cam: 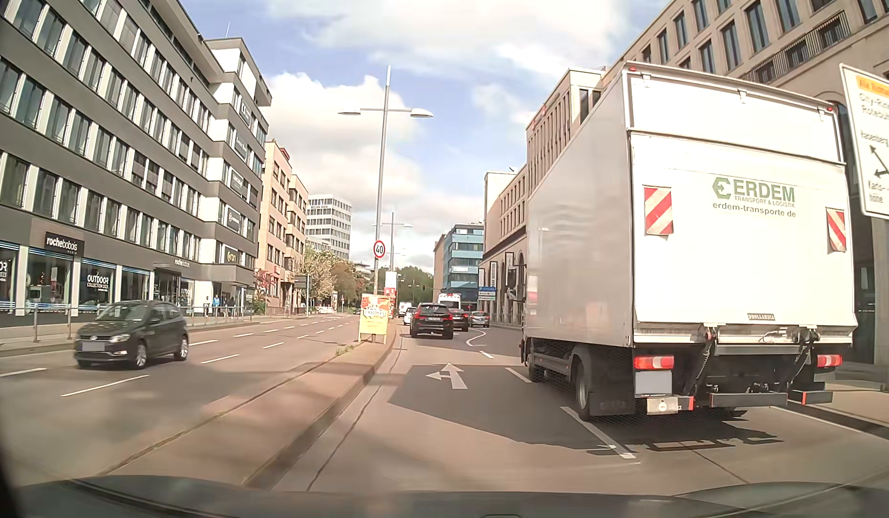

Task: Follow the waypoints while adhering to traffic rules and regulations

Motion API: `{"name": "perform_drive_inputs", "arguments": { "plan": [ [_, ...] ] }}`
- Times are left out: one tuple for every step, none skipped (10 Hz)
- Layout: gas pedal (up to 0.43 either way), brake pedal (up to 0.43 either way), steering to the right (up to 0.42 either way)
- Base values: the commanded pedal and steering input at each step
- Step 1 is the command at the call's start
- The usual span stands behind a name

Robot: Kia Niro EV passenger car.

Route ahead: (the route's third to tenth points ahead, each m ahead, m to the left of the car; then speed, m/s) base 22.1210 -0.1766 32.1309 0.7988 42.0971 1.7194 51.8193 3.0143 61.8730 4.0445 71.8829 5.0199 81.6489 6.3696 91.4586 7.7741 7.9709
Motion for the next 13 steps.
{"name": "perform_drive_inputs", "arguments": {
  "plan": [
    [0.059, 0.0, -0.02],
    [0.059, 0.0, -0.023],
    [0.059, 0.0, -0.024],
    [0.059, 0.0, -0.024],
    [0.059, 0.0, -0.025],
    [0.039, 0.0, -0.026],
    [0.039, 0.0, -0.031],
    [0.028, 0.0, -0.031],
    [0.02, 0.0, -0.029],
    [0.0, 0.0, -0.028],
    [0.0, 0.0, -0.023],
    [0.0, 0.0, -0.015],
    [0.0, 0.0, -0.008]
  ]
}}
